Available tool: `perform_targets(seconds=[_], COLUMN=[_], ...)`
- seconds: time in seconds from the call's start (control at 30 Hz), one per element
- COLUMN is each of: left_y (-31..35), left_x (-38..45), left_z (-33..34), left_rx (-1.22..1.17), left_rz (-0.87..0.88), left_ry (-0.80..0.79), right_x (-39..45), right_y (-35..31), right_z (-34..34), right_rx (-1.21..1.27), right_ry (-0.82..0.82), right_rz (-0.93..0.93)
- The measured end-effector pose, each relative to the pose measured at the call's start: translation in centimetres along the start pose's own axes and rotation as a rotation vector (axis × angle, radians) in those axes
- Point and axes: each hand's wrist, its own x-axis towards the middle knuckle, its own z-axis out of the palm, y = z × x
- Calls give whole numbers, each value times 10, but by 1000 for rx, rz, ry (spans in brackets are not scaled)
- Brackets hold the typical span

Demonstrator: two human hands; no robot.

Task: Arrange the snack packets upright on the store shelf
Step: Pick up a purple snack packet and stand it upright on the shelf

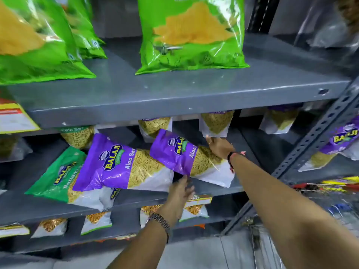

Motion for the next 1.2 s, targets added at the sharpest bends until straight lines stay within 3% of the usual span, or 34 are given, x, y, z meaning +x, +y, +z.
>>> perform_targets(seconds=[0.07, 0.27, 0.43, 0.53, 0.77, 1.03, 1.2], left_y=[-1, -5, -11, -13, -12, -13, -17], left_x=[11, 29, 30, 27, -1, -48, -59], left_z=[5, 6, 11, 10, 0, 4, 13], left_rx=[-39, -227, -284, -299, 73, 345, 498], left_rz=[-41, -54, -24, 55, 176, 268, 295], left_ry=[-58, 15, 8, -21, 55, -105, -222], right_x=[19, 54, 50, 40, -47, -162, -199], right_y=[-5, -9, 2, 29, 83, 117, 141], right_z=[1, 17, 10, 7, 7, 15, 15], right_rx=[20, -51, 72, 279, 729, 1051, 1122], right_ry=[-73, -286, -169, -63, 177, 261, 265], right_rz=[42, 61, 149, 164, 269, 395, 421])
